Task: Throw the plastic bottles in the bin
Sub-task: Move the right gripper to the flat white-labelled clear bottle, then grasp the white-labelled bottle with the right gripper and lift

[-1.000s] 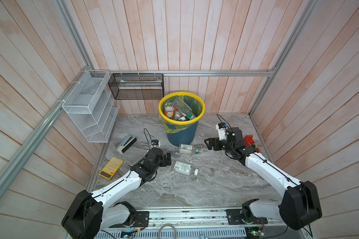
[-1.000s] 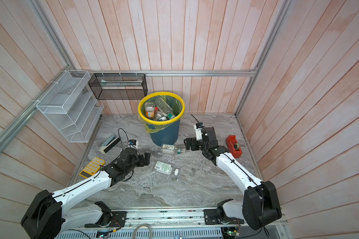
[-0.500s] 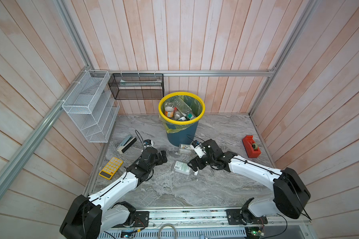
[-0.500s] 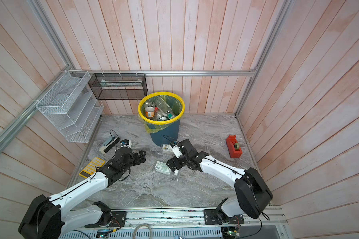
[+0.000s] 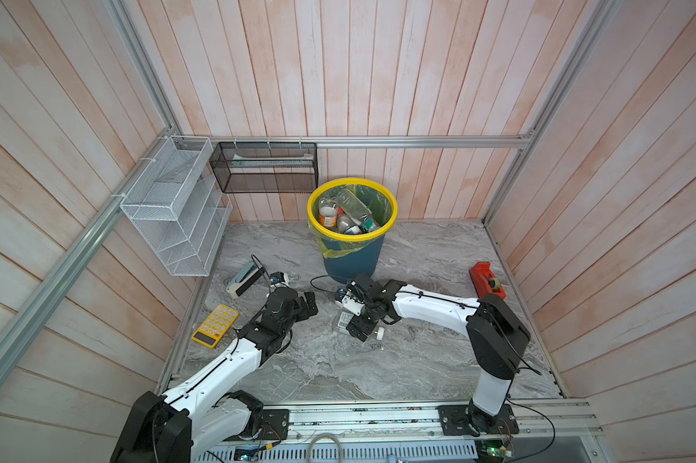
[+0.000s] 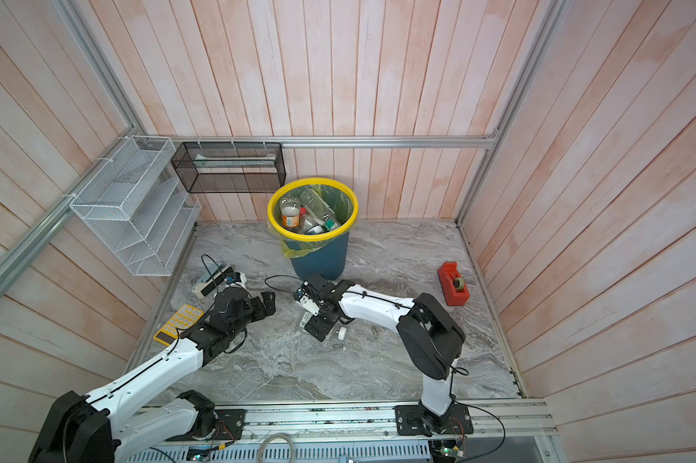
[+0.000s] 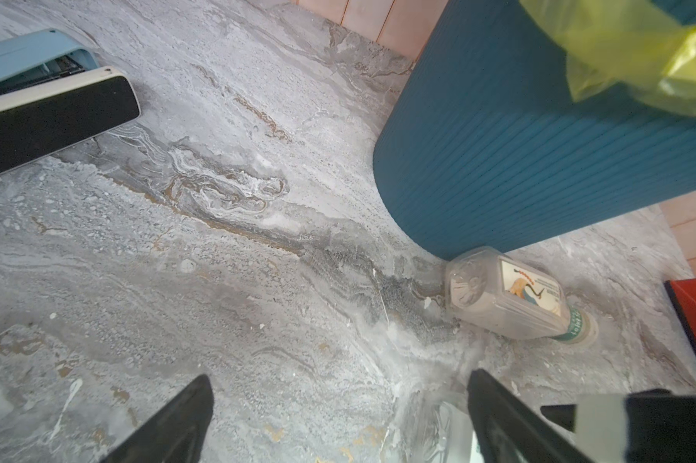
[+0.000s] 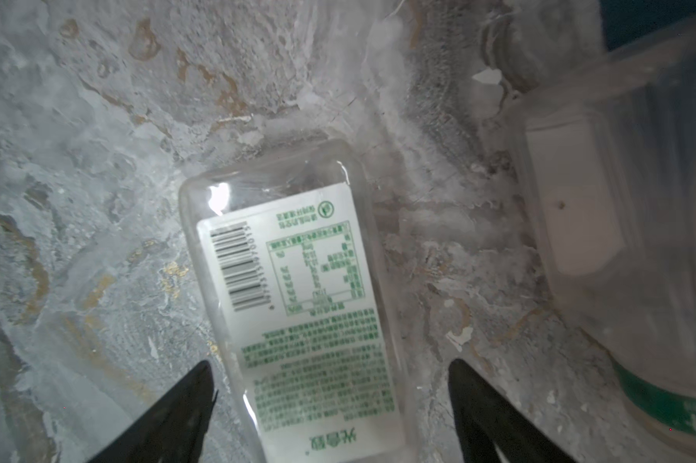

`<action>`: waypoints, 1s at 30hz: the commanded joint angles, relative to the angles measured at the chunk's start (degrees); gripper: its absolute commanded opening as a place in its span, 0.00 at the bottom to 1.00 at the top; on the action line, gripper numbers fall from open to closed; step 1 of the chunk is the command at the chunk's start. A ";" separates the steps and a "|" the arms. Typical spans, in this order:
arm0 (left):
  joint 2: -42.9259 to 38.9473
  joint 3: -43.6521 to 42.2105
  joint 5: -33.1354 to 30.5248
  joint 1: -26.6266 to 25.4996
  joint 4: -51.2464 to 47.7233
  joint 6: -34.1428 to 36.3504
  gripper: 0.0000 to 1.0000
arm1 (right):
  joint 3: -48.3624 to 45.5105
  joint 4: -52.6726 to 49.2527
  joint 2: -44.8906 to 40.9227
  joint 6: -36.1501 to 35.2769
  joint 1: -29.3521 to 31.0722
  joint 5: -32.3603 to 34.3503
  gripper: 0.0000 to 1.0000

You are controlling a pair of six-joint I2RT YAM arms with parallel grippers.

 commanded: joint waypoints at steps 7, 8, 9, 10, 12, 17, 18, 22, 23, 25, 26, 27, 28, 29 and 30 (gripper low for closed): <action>-2.55 -1.80 0.13 1.01 -1.64 0.49 1.00 | 5.48 -9.87 7.31 -5.02 1.63 3.43 0.74; -2.72 -1.87 0.12 1.18 -1.73 0.48 1.00 | 5.71 -10.14 7.58 -5.04 1.69 3.15 0.69; -2.75 -1.99 0.11 1.28 -1.83 0.58 1.00 | 5.96 -10.20 7.77 -5.06 1.82 3.00 0.64; -2.90 -2.10 0.06 1.45 -1.84 0.58 1.00 | 6.05 -10.22 7.74 -5.04 1.84 2.90 0.60; -3.09 -2.31 0.16 1.75 -1.71 0.47 1.00 | 6.21 -10.21 7.62 -5.00 2.00 2.64 0.53; -3.35 -2.43 0.06 2.14 -1.67 0.34 1.00 | 5.35 -8.17 4.20 -3.73 2.11 2.03 0.47; -3.49 -2.53 -0.12 2.24 -1.67 0.16 1.00 | 4.53 -6.65 2.44 -3.40 2.11 1.73 0.46; -4.81 -3.05 -0.90 2.44 -1.02 -0.52 1.00 | -0.80 2.37 -7.72 -1.11 2.07 0.23 0.42; -5.27 -3.34 -1.12 2.44 -0.66 -0.64 1.00 | -2.88 5.53 -11.33 -0.37 2.03 -0.20 0.42; -6.26 -3.75 -1.53 2.42 -0.12 -0.82 1.00 | -6.99 11.23 -18.23 0.89 1.98 -0.35 0.42; -6.81 -3.95 -1.72 2.42 0.20 -0.83 1.00 | -8.85 14.38 -22.29 1.74 2.02 0.16 0.42; -7.35 -4.15 -1.76 2.42 0.63 -0.75 1.00 | -10.74 17.70 -26.41 2.44 2.01 1.22 0.42; -7.65 -4.37 -1.81 2.43 0.93 -0.70 1.00 | -12.19 20.52 -29.93 2.87 1.93 2.23 0.43; -8.00 -4.50 -1.83 2.42 1.25 -0.65 1.00 | -13.73 23.97 -34.03 3.43 1.83 3.67 0.43; -8.12 -4.50 -1.81 2.46 1.39 -0.58 1.00 | -15.22 27.33 -38.08 3.65 1.72 5.56 0.43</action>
